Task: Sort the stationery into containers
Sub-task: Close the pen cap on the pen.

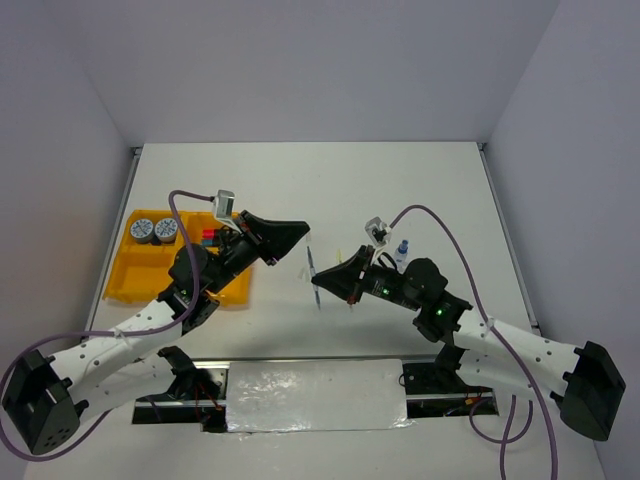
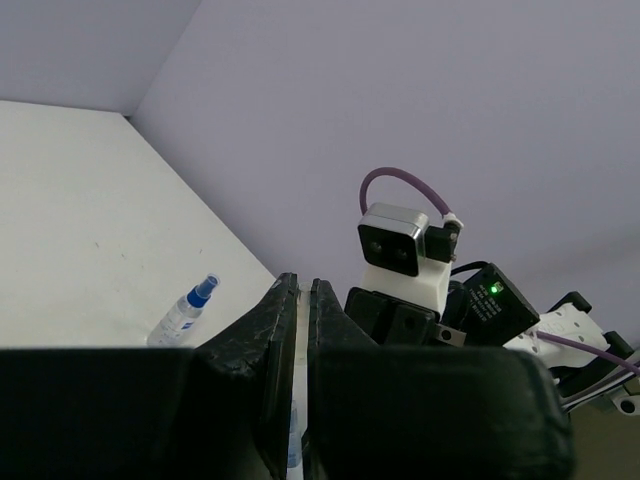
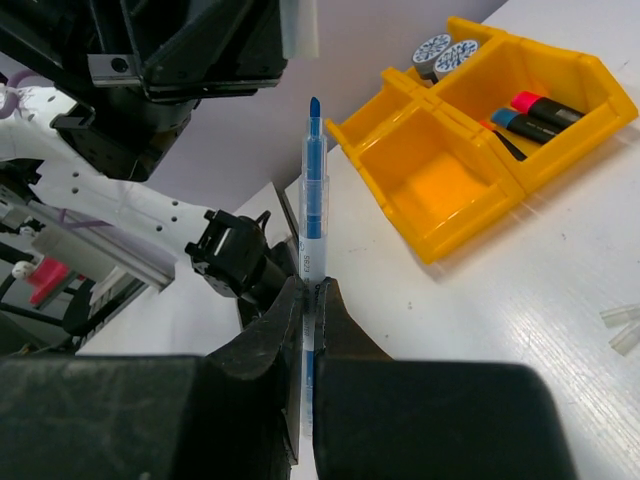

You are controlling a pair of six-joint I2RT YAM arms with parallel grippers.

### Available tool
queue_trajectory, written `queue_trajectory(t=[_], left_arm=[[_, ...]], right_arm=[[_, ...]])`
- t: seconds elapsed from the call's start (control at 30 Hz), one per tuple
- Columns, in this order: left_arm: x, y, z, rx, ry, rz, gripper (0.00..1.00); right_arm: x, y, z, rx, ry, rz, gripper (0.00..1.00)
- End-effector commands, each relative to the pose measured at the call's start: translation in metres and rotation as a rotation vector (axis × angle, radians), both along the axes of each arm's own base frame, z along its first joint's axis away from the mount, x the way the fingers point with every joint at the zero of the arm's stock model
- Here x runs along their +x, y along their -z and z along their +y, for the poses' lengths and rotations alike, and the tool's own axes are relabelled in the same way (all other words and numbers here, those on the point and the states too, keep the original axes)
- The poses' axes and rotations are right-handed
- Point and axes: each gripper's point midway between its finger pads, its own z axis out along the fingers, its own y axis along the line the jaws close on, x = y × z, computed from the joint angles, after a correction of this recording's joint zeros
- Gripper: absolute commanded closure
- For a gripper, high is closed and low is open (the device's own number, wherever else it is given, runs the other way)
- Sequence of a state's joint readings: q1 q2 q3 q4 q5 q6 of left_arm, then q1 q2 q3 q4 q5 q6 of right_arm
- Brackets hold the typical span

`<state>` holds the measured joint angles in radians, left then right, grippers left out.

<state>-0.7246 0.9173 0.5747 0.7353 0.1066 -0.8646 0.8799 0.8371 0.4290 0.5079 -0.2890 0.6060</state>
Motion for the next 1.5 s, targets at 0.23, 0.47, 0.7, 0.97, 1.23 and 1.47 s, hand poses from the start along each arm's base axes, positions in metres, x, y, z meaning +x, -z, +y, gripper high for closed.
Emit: queue_trajectory(t=[0.23,0.47,0.7,0.97,1.23,1.47], left_arm=[[-0.005,-0.011,-0.003,-0.041,0.03,-0.046,1.0],[-0.008,-0.012,-0.004,-0.054,0.048,-0.04,1.0],[-0.01,-0.01,-0.008,-0.059,0.078,-0.038,1.0],[-0.011,-0.002,-0.007,-0.05,0.079,-0.028,1.0],[-0.019,0.008,-0.013,-0.037,0.134,-0.022,1.0],[-0.024,0.016,-0.018,0.056,0.168,-0.019,0.93]], right_arm=[[-0.002,-0.038,-0.005,0.067,0.022,-0.095,1.0],[0.004,-0.033,-0.005,0.043,0.05,-0.083,1.0],[0.004,-0.041,-0.008,0.048,0.061,-0.101,1.0],[0.012,-0.049,-0.01,0.044,0.098,-0.112,1.0],[0.011,-0.07,-0.006,0.072,0.081,-0.189,1.0],[0.022,-0.099,-0.016,0.035,0.143,-0.313,1.0]])
